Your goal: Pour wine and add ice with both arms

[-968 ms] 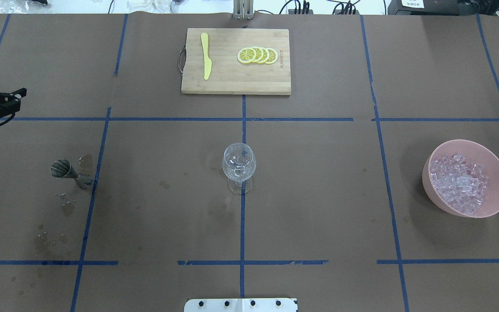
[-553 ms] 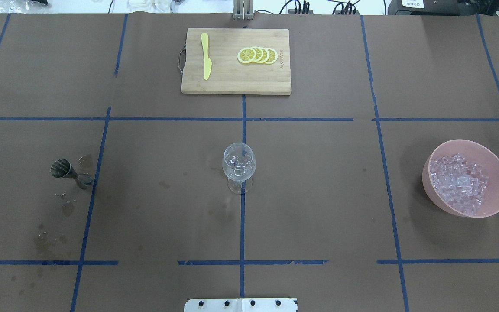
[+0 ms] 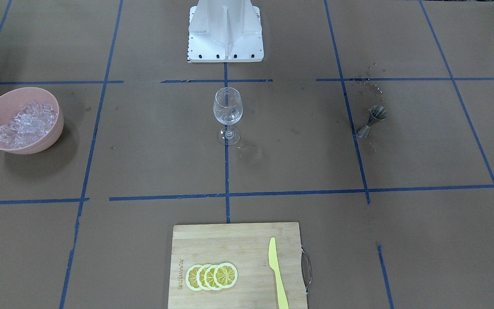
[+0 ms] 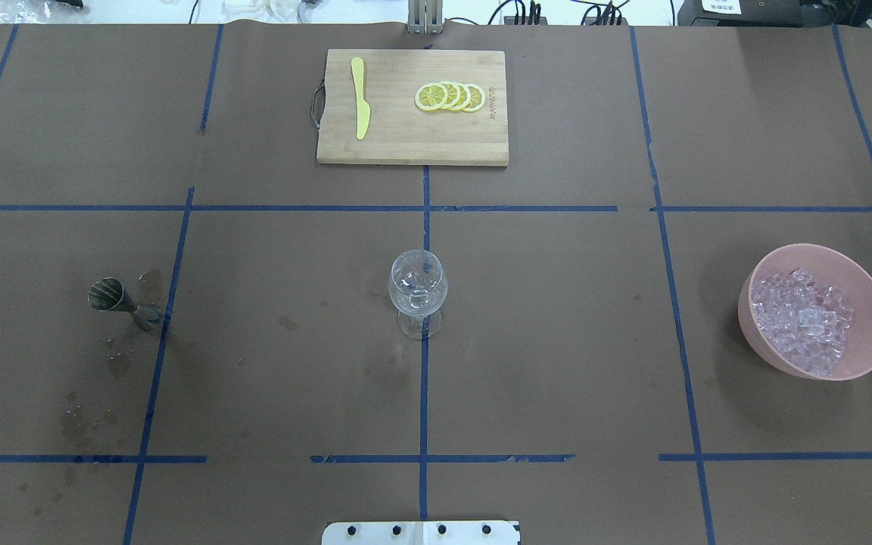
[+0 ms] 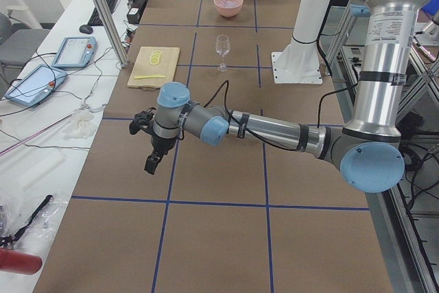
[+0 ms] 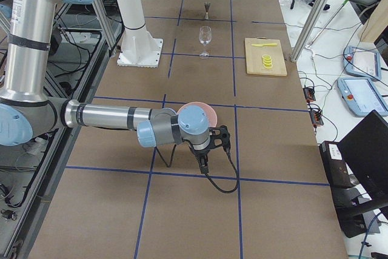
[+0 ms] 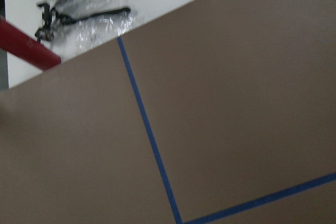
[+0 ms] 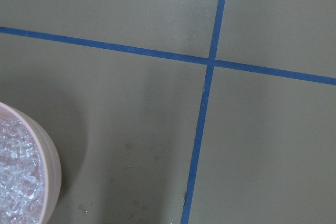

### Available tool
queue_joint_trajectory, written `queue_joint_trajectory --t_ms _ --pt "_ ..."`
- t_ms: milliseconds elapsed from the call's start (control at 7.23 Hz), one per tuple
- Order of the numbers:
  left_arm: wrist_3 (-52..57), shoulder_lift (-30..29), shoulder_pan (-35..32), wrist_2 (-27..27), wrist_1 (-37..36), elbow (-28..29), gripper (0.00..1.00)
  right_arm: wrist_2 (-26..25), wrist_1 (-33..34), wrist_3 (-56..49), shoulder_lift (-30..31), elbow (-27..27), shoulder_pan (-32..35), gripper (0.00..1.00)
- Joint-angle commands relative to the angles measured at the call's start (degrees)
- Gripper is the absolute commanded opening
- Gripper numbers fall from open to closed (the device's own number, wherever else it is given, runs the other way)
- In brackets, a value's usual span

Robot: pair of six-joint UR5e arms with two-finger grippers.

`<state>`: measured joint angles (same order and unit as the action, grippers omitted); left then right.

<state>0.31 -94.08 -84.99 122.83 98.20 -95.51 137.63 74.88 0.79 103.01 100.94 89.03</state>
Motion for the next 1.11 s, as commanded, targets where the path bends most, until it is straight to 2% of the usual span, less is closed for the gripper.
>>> queue_joint_trajectory --t_ms 0,138,277,553,692,830,968 --pt "7.25 7.28 -3.86 11.75 -5.91 -0.03 1.00 0.10 0.00 0.18 -0.09 0.31 0.00 1.00" --pt "7.25 12.20 -4.13 16.78 -3.39 -1.68 1.00 0.01 0.00 2.35 -0.01 2.05 0.00 1.00" --pt "6.73 13.90 -4.13 17.09 -1.27 -3.35 1.00 0.27 -0.17 8.29 0.17 5.37 0.00 1.00" --pt "6.90 13.83 -4.13 17.18 -0.99 -3.80 1.00 0.53 0.09 11.50 0.61 10.04 -1.31 1.00" --pt "6.90 13.75 -4.13 17.18 -1.08 -4.41 1.00 -0.07 -0.26 19.35 0.52 13.28 -5.76 1.00" --pt "6.90 13.40 -4.04 17.18 -0.99 -4.33 1.00 -1.12 -6.79 24.99 1.48 13.75 -9.54 1.00" --pt "6.81 13.13 -4.13 17.18 -0.99 -4.51 1.00 -4.61 -15.03 33.05 3.49 13.75 -13.93 1.00"
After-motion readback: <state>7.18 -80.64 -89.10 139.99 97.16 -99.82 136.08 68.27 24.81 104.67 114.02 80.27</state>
